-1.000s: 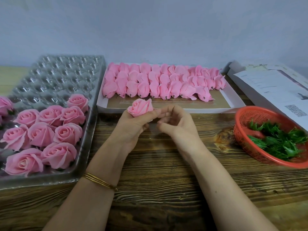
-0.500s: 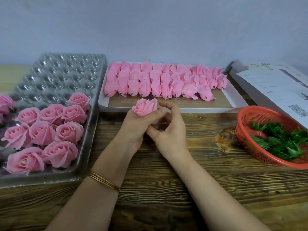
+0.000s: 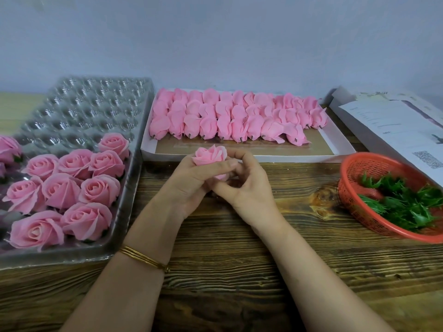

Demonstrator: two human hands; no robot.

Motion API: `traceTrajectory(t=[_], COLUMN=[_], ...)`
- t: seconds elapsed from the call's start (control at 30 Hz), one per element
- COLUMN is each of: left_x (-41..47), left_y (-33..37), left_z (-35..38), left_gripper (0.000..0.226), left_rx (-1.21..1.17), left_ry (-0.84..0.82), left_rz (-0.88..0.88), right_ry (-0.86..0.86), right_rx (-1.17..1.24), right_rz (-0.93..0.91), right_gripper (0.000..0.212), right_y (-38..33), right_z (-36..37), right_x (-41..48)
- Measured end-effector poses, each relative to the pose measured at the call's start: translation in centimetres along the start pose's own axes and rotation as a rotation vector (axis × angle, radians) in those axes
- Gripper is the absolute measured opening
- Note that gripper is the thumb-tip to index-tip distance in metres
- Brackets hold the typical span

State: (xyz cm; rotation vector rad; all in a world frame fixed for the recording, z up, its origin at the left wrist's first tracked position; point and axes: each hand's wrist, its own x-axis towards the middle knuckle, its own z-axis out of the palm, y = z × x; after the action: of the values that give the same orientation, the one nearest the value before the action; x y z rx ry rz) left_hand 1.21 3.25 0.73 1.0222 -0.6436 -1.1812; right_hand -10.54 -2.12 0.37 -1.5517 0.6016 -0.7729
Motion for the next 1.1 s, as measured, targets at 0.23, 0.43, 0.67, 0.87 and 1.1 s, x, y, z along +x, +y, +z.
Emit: traceTrajectory(t=[0.23,0.43,0.67,0.87,1.1], left_x=[0.1,0.1,-0.1,-0.1,-0.4], left_y=[-0.1,-0.2,-0.1,0.0,0.1], left_z=[0.5,0.9,0.8,0.9,1.5], left_gripper=[0.033,0.037,0.021,0.017,0.023], left_rx=[-0.086,-0.084,-0.075,-0.038,-0.011], left_ry=[0.134,0.162,0.136,0.121,0.149], left_rz=[0.024,0.032,0.04,0.056,0.078], right_ry=[0.001,0.046,0.084,0.063,0.059], right_rx=[0.001,-0.095,-0.124,-0.143,-0.066], right_rz=[0.008,-0.024,-0.027,-0.021,-0.016], right_gripper=[0.051,0.048,0.041,0.039,0.045], right_y=[-0.1,0.3,0.3,0.3,0.2], right_z=[-0.2,0.0,-0.1,-0.2,0.3], right_x=[-0.1,0.0,0.0,0.0,-0.2])
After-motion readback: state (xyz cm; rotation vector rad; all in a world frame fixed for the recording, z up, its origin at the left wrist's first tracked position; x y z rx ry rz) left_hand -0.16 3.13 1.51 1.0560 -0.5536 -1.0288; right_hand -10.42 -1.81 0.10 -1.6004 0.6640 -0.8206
